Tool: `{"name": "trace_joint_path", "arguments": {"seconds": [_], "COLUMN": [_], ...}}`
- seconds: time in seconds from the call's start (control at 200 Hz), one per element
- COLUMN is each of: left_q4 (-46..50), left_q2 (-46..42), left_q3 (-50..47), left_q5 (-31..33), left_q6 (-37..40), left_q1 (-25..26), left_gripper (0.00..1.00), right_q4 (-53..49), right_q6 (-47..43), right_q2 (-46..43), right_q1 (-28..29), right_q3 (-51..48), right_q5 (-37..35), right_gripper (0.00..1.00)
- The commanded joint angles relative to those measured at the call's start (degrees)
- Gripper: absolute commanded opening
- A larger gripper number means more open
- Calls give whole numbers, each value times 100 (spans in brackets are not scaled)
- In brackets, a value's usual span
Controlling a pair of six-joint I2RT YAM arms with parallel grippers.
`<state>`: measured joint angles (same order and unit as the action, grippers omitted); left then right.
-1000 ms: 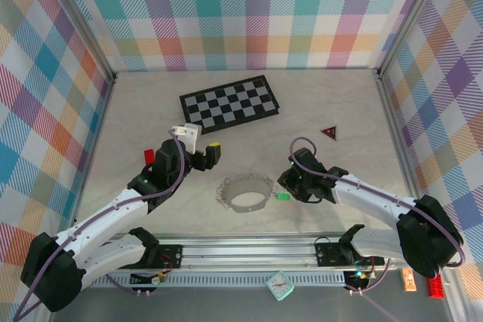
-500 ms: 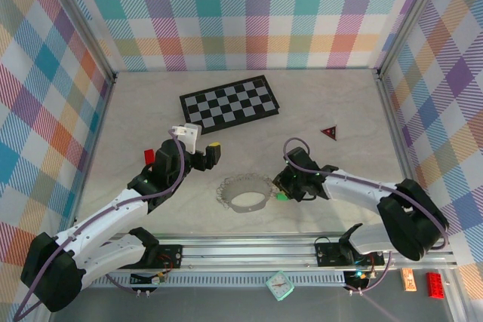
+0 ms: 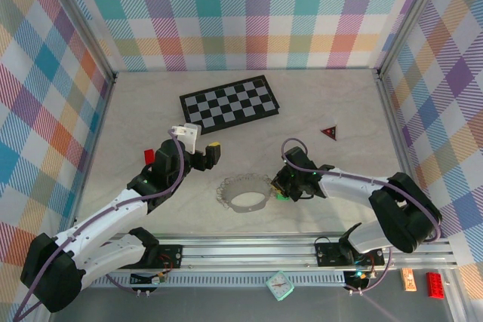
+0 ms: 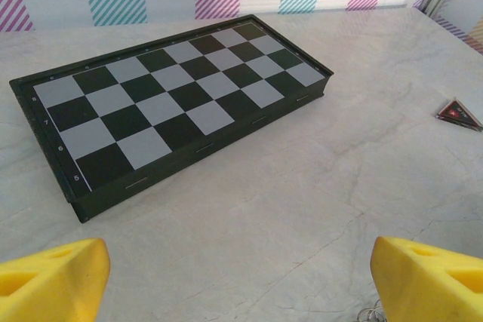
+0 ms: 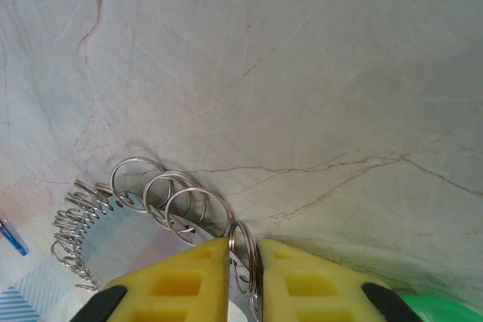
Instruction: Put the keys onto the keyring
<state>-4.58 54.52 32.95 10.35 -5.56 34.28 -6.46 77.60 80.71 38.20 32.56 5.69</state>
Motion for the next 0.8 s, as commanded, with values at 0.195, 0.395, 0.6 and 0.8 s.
{"name": "trace_joint_path", "arguments": {"seconds": [0.195,0.395,0.6,0.8], "left_q4": [-54,-52,42,170], "left_q2": [-111,-143,-242,-474], "left_q3": [71,71,124,202], "left_q5": [47,84,115,235], "left_q6": [11,20,61,267], "left_q1": [-71,-71,-71,-71], "left_gripper": [89,89,88,88], "right_q4": [-35,-438,-1074,-1494], "right_q6": [102,-161,-1142,-2842], "right_q2": [73,-132,-546,-1014], "right_q1": [-24,-26,-24,-18], "right_q3": [-1,169,598,1165], "right_q5": [42,-127,-396,-587], "right_gripper": [11,1,0,0]}}
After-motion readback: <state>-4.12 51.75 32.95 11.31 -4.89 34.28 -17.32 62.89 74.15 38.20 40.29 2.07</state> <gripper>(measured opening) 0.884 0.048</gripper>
